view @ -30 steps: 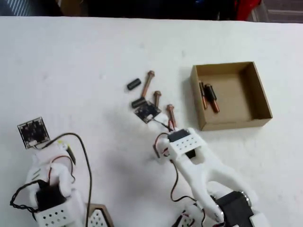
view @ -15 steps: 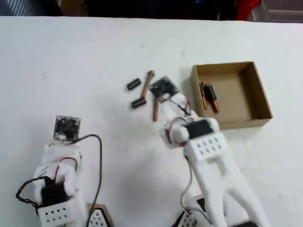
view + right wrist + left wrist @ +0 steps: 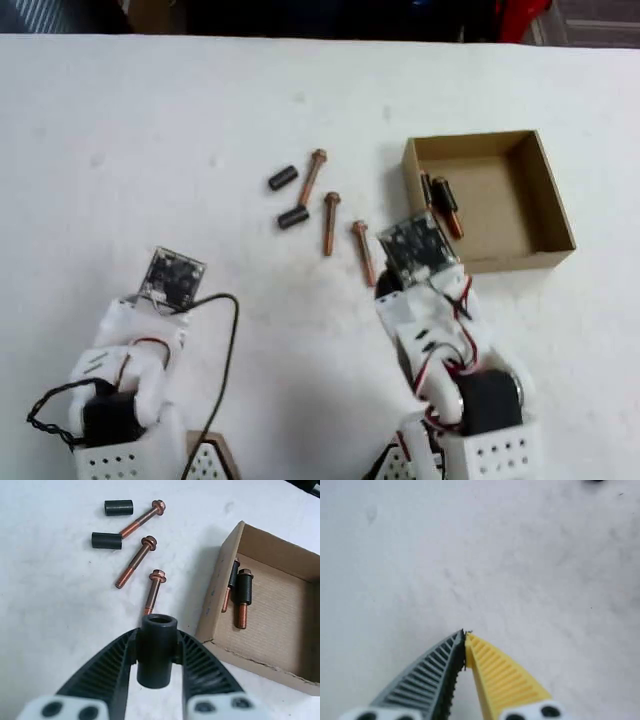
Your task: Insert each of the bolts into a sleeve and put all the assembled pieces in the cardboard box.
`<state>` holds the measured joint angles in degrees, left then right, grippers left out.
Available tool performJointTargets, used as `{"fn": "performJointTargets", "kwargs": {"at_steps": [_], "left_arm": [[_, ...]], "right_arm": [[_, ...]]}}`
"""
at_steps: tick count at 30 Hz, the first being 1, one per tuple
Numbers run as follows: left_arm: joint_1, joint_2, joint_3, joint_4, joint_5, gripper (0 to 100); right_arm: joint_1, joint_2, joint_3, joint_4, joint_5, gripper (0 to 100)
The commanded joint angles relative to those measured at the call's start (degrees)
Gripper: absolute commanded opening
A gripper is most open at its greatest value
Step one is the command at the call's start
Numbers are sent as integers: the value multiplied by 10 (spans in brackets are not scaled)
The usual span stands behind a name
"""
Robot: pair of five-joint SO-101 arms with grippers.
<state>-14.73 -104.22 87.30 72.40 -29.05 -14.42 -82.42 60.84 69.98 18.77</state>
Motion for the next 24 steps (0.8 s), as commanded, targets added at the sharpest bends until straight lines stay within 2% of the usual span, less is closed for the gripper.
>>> {"fn": "performJointTargets", "kwargs": {"at_steps": [1,7,12,18,21,24], "left_arm": [[14,0,-40,-11,-53,23],[12,0,-75,-18,-93,23],[13,16,-133,-14,-91,23],[21,206,-266,-17,-90,23],[52,312,-338,-4,-84,24],[100,400,-392,1,-42,24]], "right_arm": [[10,-51,21,2,1,17],[10,-78,68,-41,-4,17],[10,-78,120,-108,-54,17],[11,-81,143,-114,-59,17],[33,-82,144,-117,-59,17],[73,-78,148,-144,-60,17]]}}
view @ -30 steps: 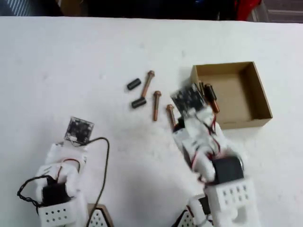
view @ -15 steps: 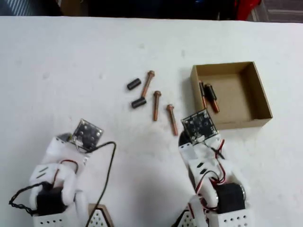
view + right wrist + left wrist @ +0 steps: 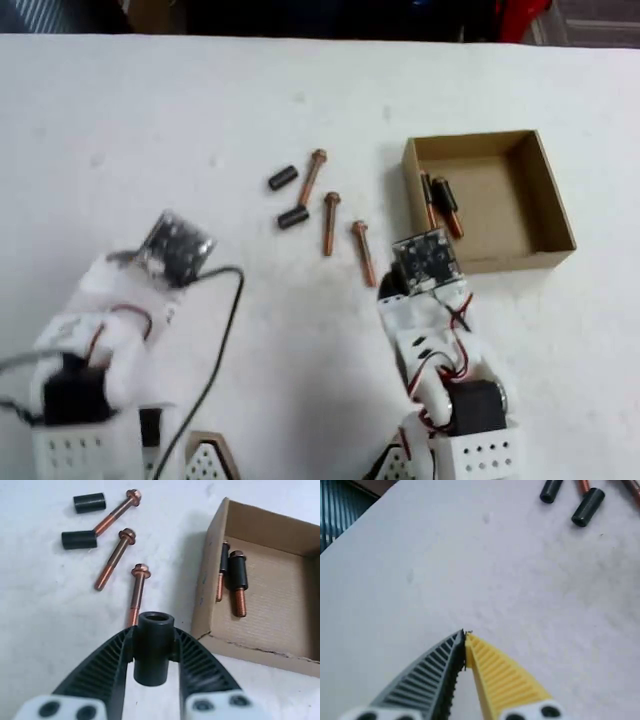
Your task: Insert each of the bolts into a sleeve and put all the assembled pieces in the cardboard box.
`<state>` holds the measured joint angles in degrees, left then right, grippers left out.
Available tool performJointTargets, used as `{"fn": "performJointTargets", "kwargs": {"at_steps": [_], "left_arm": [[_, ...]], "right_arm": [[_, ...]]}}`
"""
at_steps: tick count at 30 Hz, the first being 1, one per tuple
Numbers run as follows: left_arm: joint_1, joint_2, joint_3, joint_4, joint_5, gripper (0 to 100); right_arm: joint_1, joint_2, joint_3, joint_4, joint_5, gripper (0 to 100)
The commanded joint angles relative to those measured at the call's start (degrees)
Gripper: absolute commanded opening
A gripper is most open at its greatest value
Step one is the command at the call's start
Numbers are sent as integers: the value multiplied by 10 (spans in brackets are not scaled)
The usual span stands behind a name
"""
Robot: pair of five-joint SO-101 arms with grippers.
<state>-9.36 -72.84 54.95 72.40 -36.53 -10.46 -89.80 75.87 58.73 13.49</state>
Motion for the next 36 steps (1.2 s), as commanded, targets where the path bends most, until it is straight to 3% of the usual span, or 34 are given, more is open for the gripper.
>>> {"fn": "performJointTargets", "kwargs": {"at_steps": [1,7,14,19,22,36], "left_arm": [[62,113,-84,0,47,24],[164,262,-154,-3,98,24],[218,413,-224,-43,150,24],[269,489,-247,-55,207,119],[301,524,-268,-76,229,123],[326,749,-413,-161,414,120]], "right_arm": [[46,-7,4,-42,-7,17],[98,-8,57,-120,-7,17],[123,-8,77,-149,-7,17],[124,-8,87,-149,-7,17],[139,-8,88,-162,-7,17],[160,-8,104,-168,-7,17]]}}
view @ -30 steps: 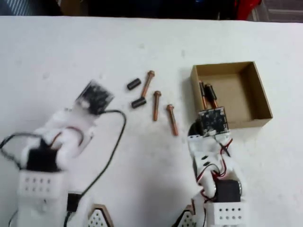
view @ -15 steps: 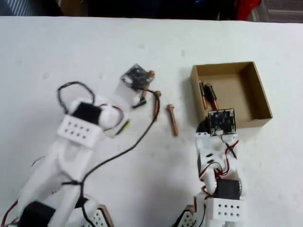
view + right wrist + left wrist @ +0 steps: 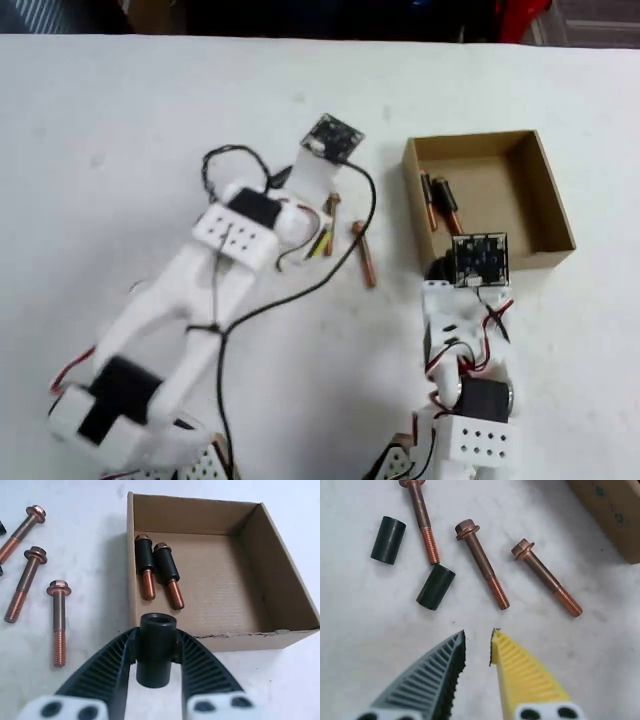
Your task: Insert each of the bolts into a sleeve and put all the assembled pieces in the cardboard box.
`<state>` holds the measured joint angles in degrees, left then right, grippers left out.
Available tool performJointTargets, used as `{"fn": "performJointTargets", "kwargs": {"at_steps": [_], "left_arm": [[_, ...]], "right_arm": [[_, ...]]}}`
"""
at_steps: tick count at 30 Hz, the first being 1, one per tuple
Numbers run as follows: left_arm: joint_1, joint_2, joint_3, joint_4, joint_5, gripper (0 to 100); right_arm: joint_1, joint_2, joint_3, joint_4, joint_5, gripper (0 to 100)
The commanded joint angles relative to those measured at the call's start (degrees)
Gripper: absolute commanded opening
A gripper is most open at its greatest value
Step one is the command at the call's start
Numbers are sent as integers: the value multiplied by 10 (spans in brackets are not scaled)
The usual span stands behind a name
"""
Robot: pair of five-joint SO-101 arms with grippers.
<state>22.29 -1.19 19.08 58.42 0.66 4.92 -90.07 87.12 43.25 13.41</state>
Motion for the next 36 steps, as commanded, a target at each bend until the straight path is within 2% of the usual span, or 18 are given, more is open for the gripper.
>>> {"fn": "performJointTargets", "kwargs": {"at_steps": [1,4,14,25,36], "left_arm": [[11,52,-69,-26,57,120],[11,107,-114,-37,81,120],[11,283,-278,-29,82,121],[7,433,-454,30,82,121],[7,534,-581,121,81,118]], "right_arm": [[7,-6,-9,-14,-6,17],[7,-6,-9,-14,-6,17],[7,-6,-4,-12,-6,18],[7,-6,1,-13,-5,20],[7,-6,1,-12,-5,20]]}}
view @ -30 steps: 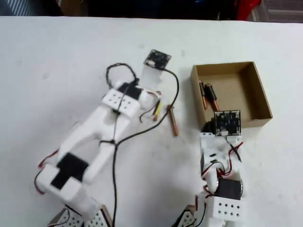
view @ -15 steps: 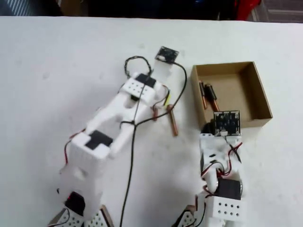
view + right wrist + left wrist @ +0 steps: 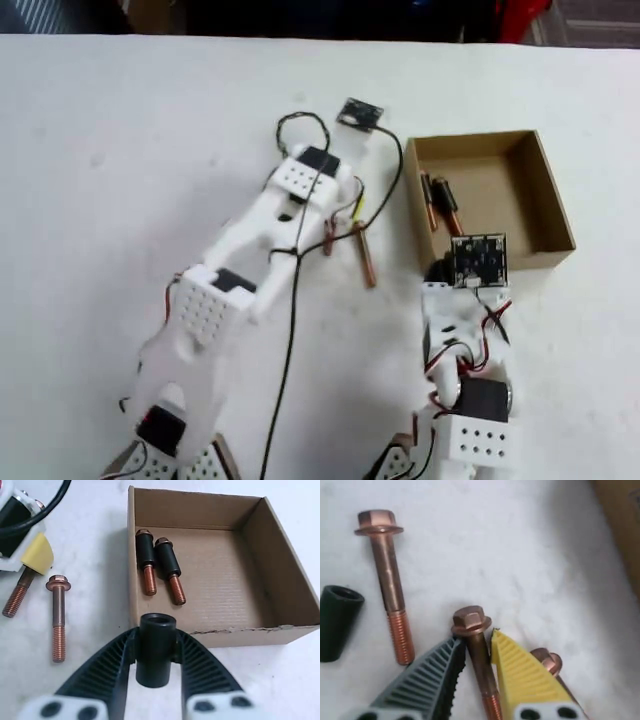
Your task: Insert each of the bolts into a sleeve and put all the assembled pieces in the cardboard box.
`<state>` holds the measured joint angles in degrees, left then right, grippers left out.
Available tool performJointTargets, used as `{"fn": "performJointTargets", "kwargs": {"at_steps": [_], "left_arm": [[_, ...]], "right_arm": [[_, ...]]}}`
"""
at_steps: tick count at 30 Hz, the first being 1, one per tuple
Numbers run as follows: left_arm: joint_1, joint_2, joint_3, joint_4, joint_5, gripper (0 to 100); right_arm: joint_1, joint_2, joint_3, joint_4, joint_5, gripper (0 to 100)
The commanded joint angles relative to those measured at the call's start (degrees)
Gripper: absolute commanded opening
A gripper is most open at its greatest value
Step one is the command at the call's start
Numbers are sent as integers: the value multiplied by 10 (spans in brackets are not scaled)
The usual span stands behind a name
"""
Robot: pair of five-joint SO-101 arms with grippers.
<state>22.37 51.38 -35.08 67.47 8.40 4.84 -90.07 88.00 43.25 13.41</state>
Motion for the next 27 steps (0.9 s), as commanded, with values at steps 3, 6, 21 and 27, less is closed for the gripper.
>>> {"fn": "performJointTargets", "kwargs": {"at_steps": [3,6,21,27], "left_arm": [[6,29,-80,75,4,120],[6,54,-128,120,4,120],[6,178,-354,251,1,87],[7,212,-400,251,4,24]], "right_arm": [[7,-6,-8,-11,-5,20],[7,-6,-8,-11,-5,20],[7,-6,-7,-10,-5,20],[7,-6,-4,-10,-5,20]]}}
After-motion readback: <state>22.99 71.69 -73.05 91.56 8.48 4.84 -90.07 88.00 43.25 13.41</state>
